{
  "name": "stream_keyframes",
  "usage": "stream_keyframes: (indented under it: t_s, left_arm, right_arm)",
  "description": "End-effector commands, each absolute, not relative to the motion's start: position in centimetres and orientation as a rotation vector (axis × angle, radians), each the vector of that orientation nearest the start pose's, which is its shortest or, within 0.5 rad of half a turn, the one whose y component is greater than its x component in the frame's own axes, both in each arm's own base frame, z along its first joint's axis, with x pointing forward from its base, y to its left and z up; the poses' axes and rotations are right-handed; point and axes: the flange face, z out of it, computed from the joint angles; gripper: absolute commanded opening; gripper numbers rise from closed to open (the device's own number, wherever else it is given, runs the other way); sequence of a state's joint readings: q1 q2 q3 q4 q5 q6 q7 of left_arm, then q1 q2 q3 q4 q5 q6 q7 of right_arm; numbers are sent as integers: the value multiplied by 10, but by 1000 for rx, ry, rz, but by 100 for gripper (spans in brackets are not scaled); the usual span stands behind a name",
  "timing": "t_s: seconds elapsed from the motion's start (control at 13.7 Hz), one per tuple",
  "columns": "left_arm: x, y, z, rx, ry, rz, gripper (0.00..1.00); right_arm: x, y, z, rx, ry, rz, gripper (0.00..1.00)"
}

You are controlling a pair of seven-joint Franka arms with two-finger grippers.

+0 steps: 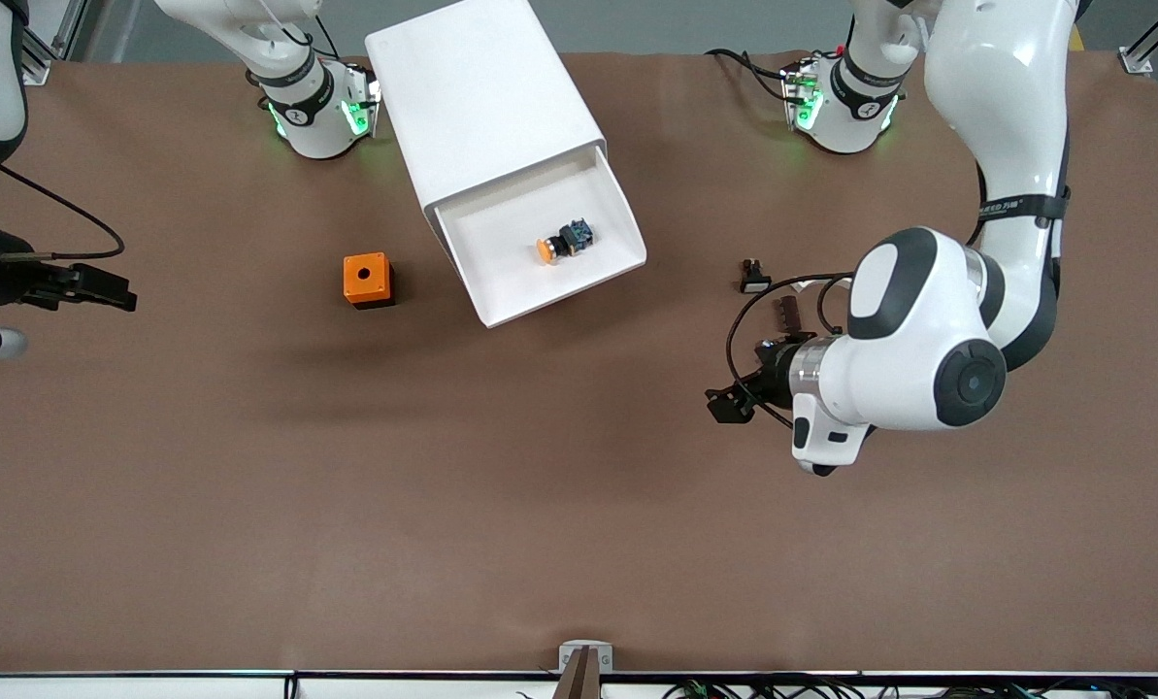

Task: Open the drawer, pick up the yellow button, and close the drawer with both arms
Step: 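Release the drawer and draw back the left gripper while the right gripper reaches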

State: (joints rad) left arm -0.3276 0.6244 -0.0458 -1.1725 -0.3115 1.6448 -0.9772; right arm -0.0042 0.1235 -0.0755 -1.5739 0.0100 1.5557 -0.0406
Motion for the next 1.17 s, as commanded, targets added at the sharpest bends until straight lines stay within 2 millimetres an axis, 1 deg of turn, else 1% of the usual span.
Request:
stream_keyframes:
  t_s: [0.0, 0.15, 0.22, 0.29, 0.36, 0.51, 0.58, 0.73, 0.8, 0.87, 1.02, 1.09]
  left_arm:
    - [660, -280, 438, -3094, -969, 308, 99]
    - [662, -284, 442, -3078, -922, 174, 99]
    - [662, -284, 443, -3066, -911, 140, 99]
    - [663, -283, 445, -3067, -909, 121, 99]
    - [662, -282, 456, -3071, -910, 82, 99]
    - [663, -277, 456, -3030, -878, 18, 99]
    - [664, -276, 455, -3007, -855, -15, 99]
    - [663, -277, 455, -3007, -849, -20, 99]
    - [663, -279, 455, -3010, -846, -20, 99]
    - [664, -279, 452, -3010, -843, -18, 99]
    - [659, -288, 451, -3022, -824, -6, 99]
    - [659, -289, 449, -3023, -817, -1, 99]
  right_arm:
    - [581, -32, 567, -3114, 180, 215, 100]
    - [573, -5, 579, -3054, 314, 215, 100]
    - [571, -1, 582, -3015, 393, 228, 100]
    - [569, 5, 584, -2988, 436, 234, 100]
    - [567, 12, 590, -2984, 451, 222, 100]
    - [562, 27, 598, -2980, 500, 209, 100]
    - [559, 40, 602, -2976, 552, 212, 100]
    - [550, 78, 609, -2970, 640, 224, 100]
    - [545, 92, 612, -2967, 683, 235, 100]
    - [539, 112, 612, -2965, 721, 242, 100]
    - [528, 148, 616, -2949, 832, 250, 100]
    - [519, 168, 618, -2945, 877, 258, 100]
